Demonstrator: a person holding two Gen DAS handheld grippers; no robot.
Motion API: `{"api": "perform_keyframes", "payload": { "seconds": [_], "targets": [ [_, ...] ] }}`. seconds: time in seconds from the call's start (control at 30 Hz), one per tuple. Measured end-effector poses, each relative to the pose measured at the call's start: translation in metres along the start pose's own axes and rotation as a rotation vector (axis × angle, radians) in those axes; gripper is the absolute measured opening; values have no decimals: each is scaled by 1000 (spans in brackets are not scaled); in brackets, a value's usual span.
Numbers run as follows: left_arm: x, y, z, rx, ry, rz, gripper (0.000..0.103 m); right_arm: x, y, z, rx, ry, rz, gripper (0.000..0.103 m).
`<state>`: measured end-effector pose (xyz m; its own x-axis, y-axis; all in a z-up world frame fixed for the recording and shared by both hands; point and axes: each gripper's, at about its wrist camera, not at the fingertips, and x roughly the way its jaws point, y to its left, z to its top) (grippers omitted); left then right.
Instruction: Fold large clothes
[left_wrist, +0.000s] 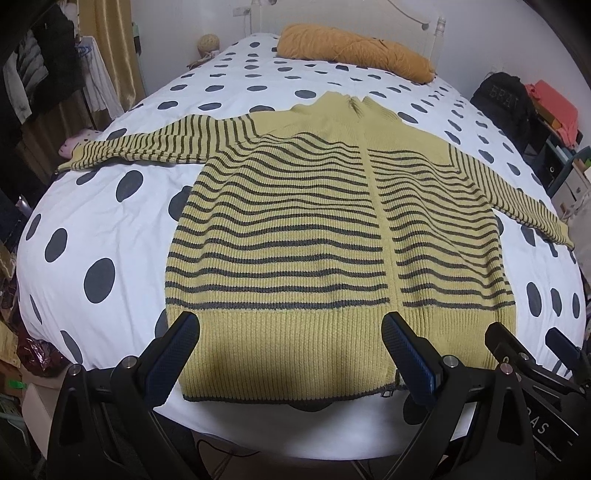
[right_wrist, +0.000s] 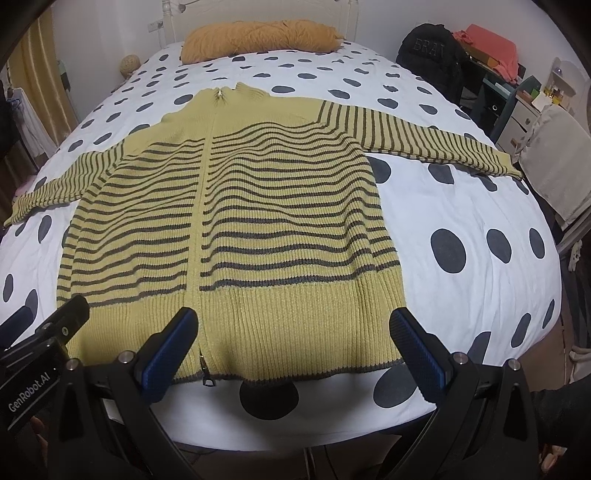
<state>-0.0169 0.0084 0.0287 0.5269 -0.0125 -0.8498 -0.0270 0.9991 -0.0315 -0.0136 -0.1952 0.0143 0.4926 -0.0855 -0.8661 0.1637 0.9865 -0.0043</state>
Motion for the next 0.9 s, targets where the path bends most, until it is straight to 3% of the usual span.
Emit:
{"api": "perform_keyframes", "payload": {
  "seconds": [0.9],
  "targets": [
    [12,5,7,-21,26,28,99,12,5,4,2,27,7,103]
  ]
}}
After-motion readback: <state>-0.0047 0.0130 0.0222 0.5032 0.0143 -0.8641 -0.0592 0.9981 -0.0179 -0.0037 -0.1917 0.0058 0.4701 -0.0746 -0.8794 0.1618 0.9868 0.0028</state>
